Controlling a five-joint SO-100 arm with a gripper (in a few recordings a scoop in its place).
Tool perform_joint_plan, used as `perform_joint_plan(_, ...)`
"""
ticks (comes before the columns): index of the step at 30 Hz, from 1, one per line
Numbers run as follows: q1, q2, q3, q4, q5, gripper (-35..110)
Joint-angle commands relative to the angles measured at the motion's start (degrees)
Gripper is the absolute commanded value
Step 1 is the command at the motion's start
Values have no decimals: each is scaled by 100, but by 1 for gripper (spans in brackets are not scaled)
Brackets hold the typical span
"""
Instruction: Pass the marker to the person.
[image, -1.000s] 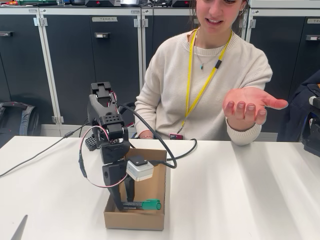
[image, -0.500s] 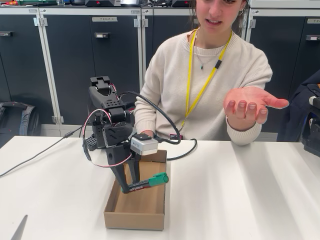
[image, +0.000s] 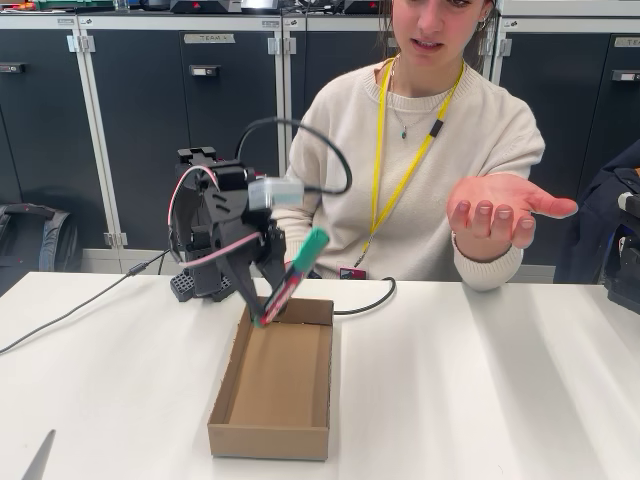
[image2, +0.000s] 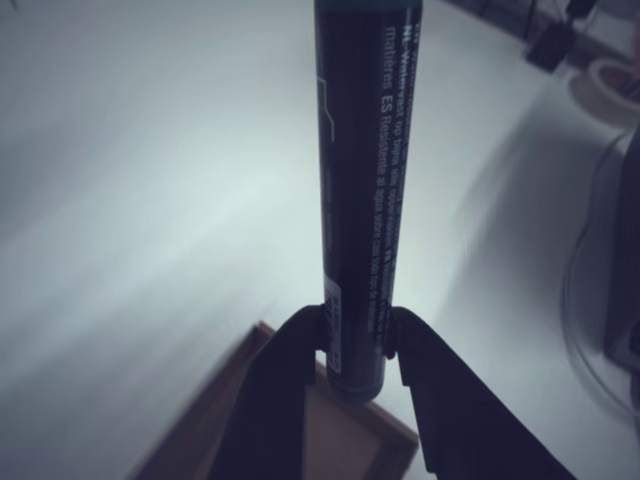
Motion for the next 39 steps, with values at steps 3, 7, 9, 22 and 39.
perform_joint_plan(3, -466, -642, -2399, 290, 686, -5)
perform_joint_plan(7, -756, -1169, -3173, 387, 861, -5)
perform_joint_plan(9, -888, -1521, -3639, 272, 993, -5)
perform_joint_plan(22, -1714, -3973, -6513, -290, 1784, -5)
perform_joint_plan(39, -2338, -4641, -7585, -694, 2232, -5)
